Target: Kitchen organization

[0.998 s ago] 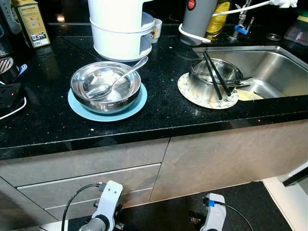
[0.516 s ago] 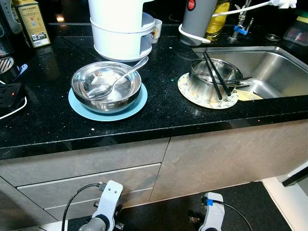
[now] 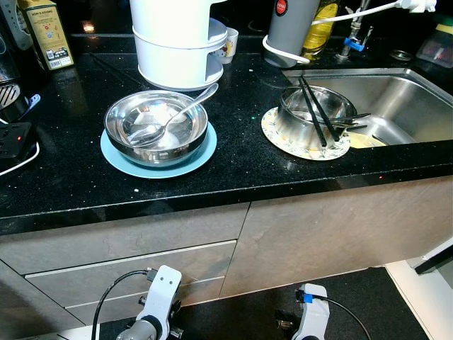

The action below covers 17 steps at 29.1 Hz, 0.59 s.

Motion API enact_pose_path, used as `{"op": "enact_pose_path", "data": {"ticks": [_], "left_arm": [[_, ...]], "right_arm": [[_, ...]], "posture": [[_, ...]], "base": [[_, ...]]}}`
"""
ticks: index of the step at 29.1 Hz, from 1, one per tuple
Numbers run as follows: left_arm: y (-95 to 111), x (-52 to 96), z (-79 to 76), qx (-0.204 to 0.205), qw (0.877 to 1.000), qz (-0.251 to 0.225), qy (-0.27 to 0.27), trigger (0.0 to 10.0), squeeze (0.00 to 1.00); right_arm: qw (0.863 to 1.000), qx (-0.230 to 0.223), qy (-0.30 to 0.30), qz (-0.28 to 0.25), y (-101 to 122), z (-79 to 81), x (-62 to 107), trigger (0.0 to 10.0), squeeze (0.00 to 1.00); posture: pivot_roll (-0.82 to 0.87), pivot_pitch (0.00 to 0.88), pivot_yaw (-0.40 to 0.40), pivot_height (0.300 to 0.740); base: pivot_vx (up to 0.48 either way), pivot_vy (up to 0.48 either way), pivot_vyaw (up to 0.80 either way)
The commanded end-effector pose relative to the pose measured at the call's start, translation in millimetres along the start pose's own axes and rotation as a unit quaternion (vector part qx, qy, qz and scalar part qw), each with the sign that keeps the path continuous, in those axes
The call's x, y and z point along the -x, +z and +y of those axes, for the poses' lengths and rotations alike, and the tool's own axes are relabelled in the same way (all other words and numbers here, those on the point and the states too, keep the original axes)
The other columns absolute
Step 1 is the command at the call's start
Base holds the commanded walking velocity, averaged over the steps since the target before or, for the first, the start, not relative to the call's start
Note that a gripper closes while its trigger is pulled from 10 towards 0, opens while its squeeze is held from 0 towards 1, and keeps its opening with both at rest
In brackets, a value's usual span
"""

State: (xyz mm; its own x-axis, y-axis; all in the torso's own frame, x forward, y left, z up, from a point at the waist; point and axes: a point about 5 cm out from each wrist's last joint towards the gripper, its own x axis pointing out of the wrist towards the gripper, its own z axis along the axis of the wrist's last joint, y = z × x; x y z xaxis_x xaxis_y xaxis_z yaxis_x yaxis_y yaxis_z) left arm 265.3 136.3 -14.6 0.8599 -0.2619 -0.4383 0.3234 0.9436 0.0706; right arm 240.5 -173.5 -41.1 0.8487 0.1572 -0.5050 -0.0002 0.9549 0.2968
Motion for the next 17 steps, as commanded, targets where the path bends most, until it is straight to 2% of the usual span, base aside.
{"op": "enact_pose_path", "data": {"ticks": [1, 17], "left_arm": [[-7.4, 2.5, -5.3, 0.004, 1.000, 0.012, -0.008, 10.0, 0.00], [-4.5, 1.6, -12.1, 0.003, 1.000, 0.008, -0.014, 10.0, 0.00]], "right_arm": [[1.000, -0.001, 0.002, 0.023, -9.3, -2.5, 3.6, 10.0, 0.00], [1.000, 0.005, 0.002, 0.027, -10.1, -2.6, 3.8, 10.0, 0.00]], "posture": [[-0.06, 0.215, -0.083, 0.740], [-0.07, 0.216, -0.082, 0.740]], "base": [[0.000, 0.000, 0.00], [0.000, 0.000, 0.00]]}}
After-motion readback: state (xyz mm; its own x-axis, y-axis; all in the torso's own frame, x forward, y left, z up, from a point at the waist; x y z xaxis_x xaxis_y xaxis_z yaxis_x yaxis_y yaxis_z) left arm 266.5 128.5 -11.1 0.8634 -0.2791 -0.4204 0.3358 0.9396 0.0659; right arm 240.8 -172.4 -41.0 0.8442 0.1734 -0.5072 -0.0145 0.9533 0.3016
